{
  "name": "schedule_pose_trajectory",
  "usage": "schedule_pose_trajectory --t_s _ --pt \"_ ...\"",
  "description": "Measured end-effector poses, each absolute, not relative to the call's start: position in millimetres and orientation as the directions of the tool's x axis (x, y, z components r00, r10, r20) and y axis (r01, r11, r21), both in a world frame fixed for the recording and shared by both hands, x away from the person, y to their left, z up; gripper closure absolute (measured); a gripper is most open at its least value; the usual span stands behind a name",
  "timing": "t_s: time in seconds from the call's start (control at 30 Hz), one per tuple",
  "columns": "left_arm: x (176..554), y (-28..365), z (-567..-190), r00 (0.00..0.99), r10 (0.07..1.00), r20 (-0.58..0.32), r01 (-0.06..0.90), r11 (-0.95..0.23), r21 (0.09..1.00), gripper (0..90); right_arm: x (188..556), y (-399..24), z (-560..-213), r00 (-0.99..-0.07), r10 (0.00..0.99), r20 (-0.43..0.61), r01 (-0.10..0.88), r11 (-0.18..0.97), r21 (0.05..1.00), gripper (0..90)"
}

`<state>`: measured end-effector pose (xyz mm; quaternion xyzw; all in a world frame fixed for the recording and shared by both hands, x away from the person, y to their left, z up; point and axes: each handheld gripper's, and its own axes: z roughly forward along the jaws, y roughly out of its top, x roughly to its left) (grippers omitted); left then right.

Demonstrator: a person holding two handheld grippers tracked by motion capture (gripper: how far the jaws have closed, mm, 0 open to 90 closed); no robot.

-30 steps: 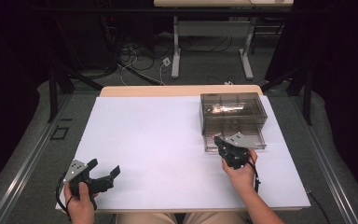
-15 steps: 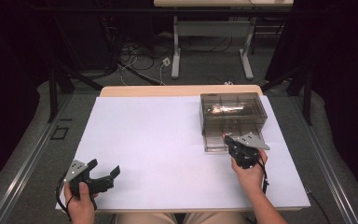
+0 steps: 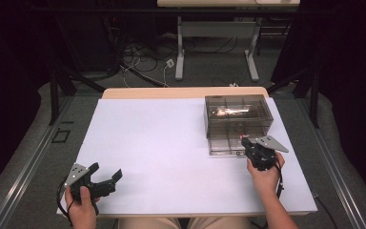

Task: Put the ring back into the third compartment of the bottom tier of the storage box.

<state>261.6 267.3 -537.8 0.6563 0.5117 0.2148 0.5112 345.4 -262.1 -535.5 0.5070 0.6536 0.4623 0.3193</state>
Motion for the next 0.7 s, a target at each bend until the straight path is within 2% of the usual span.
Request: schedule_pose_trajectory --t_s 0.7 --pt "261.2 268.7 -537.2 0.386 0.890 -0.241 0.452 0.046 0.891 0.6 346.8 -295.2 -539.1 -0.190 0.978 0.087 0.376 -0.010 0.927 89.4"
